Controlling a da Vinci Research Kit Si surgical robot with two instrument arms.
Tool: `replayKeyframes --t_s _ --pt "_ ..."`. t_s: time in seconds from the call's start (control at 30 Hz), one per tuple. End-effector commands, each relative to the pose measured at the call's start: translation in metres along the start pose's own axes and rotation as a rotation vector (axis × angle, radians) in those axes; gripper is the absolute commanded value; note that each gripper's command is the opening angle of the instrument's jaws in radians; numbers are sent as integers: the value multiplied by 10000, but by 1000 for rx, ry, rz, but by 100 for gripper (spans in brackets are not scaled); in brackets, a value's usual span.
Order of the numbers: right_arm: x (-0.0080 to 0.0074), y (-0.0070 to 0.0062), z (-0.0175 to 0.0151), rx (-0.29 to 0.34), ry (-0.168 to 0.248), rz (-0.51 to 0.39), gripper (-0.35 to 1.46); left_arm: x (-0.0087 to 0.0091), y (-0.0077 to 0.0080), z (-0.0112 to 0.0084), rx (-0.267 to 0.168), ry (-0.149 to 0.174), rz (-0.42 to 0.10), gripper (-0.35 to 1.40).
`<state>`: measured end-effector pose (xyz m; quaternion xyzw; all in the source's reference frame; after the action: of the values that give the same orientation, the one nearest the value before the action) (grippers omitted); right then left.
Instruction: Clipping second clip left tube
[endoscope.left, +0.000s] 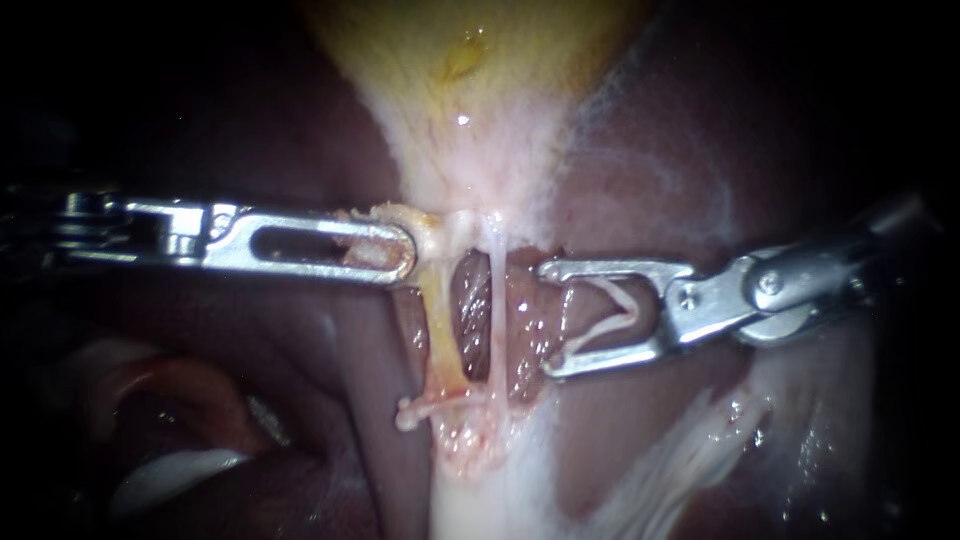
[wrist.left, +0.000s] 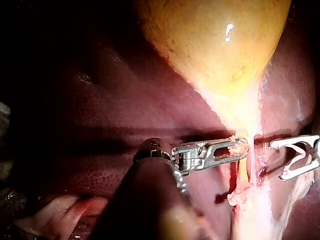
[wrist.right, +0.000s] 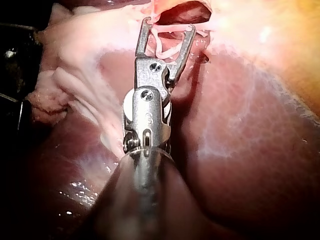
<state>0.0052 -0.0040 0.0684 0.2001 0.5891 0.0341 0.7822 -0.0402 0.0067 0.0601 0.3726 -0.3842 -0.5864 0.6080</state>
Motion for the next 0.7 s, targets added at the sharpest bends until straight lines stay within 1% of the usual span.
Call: replayKeyframes --t_s 0.03,0.33,0.43,0.5,0.6,0.7 --pt "-2 -1 7 4 0 7 50 0 0 0 0 0 0 -35" --pt "-19 -4 65 43 4 54 49 0 -1 1 0 -1 0 -35" --pt "-22 -4 78 52 4 80 49 0 -1 1 0 -1 0 -35" --pt "-24 -4 86 71 3 118 48 0 -1 2 0 -1 0 -35" --pt "-24 -3 95 88 19 155 48 0 -2 2 -1 -1 -1 -35" --pt "-24 -1 103 101 57 206 46 0 -2 3 -1 -2 -1 -35"
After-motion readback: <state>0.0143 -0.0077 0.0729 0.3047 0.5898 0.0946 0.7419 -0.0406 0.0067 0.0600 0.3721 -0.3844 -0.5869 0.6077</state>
